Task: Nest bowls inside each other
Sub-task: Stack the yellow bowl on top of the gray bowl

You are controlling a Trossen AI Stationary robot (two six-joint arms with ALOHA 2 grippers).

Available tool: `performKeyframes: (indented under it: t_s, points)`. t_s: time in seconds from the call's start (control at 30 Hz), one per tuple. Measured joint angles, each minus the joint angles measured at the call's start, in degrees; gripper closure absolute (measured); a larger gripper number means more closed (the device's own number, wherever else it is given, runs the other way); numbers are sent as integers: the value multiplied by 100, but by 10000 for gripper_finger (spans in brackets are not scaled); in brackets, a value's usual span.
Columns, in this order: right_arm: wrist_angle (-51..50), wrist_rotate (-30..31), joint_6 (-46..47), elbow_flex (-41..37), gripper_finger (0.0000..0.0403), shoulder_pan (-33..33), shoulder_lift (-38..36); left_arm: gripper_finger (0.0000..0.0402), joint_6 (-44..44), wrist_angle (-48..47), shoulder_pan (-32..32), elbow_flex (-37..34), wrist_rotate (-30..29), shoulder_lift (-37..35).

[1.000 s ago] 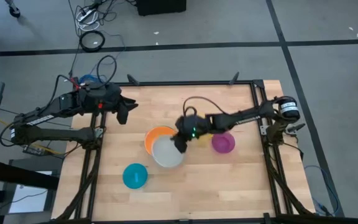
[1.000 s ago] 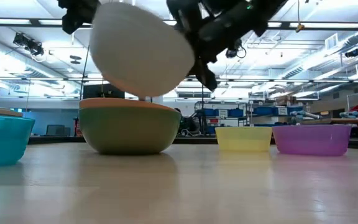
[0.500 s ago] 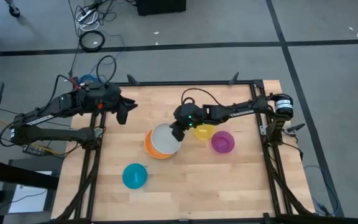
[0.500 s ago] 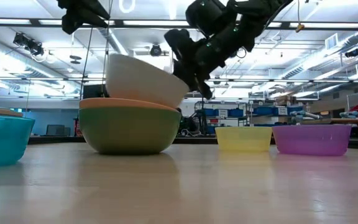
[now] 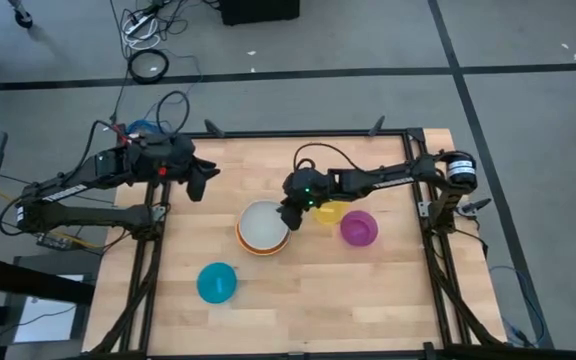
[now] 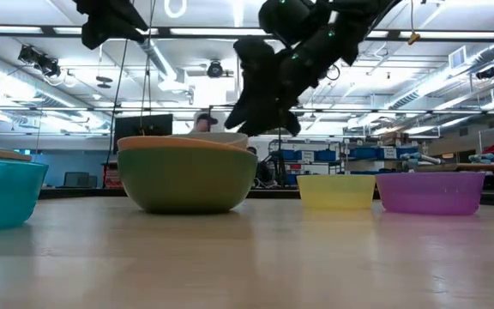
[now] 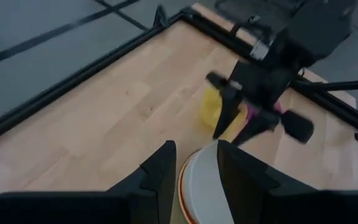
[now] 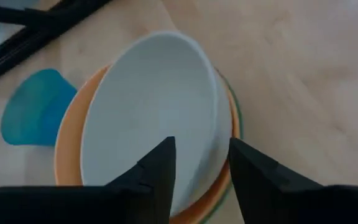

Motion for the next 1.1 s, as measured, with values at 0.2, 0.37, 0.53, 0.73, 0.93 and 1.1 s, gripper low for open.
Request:
performKeyframes:
  t_s: [0.2,0.37,0.53,0.73,0.93,1.1]
  points:
    - [-1519,525,-124,0,265,16,-556,275,-91,-274,-4,0,0,2]
    - [-3012,1184,-17,0,265,265,-937,275,-121,-297,-7,0,0,0]
    - [-4089,1572,589,0,267,586,-1150,275,-121,-314,-7,0,0,0]
    - [-4206,1550,915,0,262,959,-899,275,-57,-316,-120,0,-4,0]
    - [-3827,1529,919,0,251,1075,-394,275,-49,-300,-285,0,-75,0]
    - [-3721,1532,896,0,248,962,0,275,-46,-277,-393,0,-102,0]
